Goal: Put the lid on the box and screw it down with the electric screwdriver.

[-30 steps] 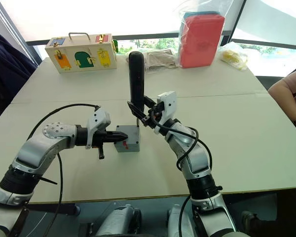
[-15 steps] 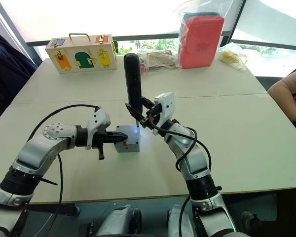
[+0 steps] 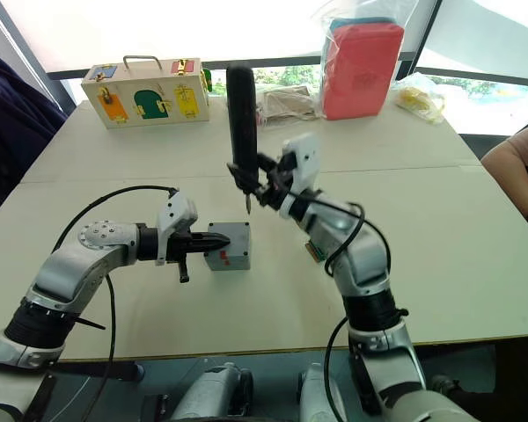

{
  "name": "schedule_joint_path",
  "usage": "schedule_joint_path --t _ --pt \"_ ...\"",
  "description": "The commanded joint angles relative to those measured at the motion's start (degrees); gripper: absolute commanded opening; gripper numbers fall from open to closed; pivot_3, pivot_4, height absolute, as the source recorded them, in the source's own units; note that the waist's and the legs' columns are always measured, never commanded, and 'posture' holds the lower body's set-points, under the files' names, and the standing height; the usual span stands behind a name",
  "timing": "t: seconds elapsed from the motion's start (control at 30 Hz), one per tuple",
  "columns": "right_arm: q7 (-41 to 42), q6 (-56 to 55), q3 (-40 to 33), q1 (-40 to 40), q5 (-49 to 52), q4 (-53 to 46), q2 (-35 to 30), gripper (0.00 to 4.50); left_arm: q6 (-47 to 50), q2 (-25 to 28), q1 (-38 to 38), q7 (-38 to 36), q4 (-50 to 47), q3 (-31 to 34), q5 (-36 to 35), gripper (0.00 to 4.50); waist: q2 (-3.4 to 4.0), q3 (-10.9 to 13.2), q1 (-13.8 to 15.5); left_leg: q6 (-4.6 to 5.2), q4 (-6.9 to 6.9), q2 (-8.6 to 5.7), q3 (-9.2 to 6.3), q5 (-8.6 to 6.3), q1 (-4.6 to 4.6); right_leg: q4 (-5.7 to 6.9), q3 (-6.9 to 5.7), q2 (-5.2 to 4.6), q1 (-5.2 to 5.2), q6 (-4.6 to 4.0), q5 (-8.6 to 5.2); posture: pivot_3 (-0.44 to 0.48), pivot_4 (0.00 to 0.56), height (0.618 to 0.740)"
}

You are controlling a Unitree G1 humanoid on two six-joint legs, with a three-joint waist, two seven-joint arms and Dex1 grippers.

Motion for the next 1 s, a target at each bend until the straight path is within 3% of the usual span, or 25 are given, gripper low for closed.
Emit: schedule_joint_path --t 0.03,0.17,0.27,0.4,0.47,0.6,0.77,1.0 --pt "-2.71 4.31 -7.32 -7.65 7.60 -3.63 -0.27 1.72 2.63 -2.20 1.65 2.89 1.55 2.84 -1.54 0.00 0.00 0.00 -0.09 0.00 -0.04 0.00 0.00 0.00 0.00 -0.01 0.00 0.00 -0.01 0.00 0.00 0.000 0.150 0.740" --pt "-8.74 13.87 -13.69 -12.69 15.61 -1.85 -0.44 1.72 6.57 -5.46 0.09 6.58 -0.57 9.16 -6.79 0.00 -0.04 0.03 -0.03 -0.02 -0.10 0.01 0.00 0.01 0.00 0.00 -0.02 -0.11 -0.02 0.00 0.00 0.000 0.150 0.740" --pt "-14.70 31.38 -20.67 -17.74 25.24 2.79 -4.76 1.72 8.20 -6.39 -3.77 11.40 -2.79 12.97 -7.63 0.00 -0.10 0.25 0.04 -0.01 -0.10 -0.01 0.01 0.01 -0.02 0.01 -0.02 -0.18 -0.03 0.00 0.01 0.000 0.150 0.740" --pt "-17.47 47.06 -22.48 -21.27 22.57 8.97 -17.03 1.72 9.22 -2.39 -7.05 7.87 -6.62 12.79 -9.22 0.00 -0.16 0.39 0.26 -0.02 -0.09 -0.06 -0.06 0.02 -0.39 -0.04 -0.07 -0.22 -0.27 -0.02 0.01 0.000 0.150 0.740" --pt "-18.23 55.88 -23.61 -22.71 21.55 13.48 -21.25 1.72 8.70 0.57 -6.97 2.67 -8.41 10.93 -10.48 0.00 -0.14 0.40 0.00 -0.13 -0.03 -0.12 0.00 0.10 -0.81 -0.04 -0.06 -0.24 -0.64 -0.01 0.02 0.000 0.150 0.740" --pt "-16.47 60.17 -18.05 -19.58 28.64 21.51 -32.15 1.72 7.15 6.25 -6.78 -4.76 -10.30 5.57 -9.14 0.00 -0.02 0.53 -0.14 -0.23 0.11 -0.12 0.13 0.17 -1.09 -0.07 -0.04 -0.25 -0.87 -0.01 0.03 0.000 0.150 0.740" --pt "-14.43 60.17 -6.61 -11.90 41.17 25.80 -44.53 1.72 5.93 8.90 -6.52 -9.85 -12.08 1.61 -8.86 0.00 -0.03 0.80 -0.37 0.20 0.17 -0.03 0.20 -0.06 -1.08 -0.03 -0.07 -0.21 -0.83 0.00 0.03 0.000 0.150 0.740" --pt "-17.30 60.17 -0.60 -7.51 46.21 30.15 -48.11 1.72 6.74 9.81 -3.92 -11.12 -14.56 0.40 -9.43 0.00 -0.02 0.99 -0.19 0.24 0.26 0.02 0.27 -0.08 -1.08 0.00 -0.08 -0.19 -0.83 0.02 0.04 0.000 0.150 0.740"
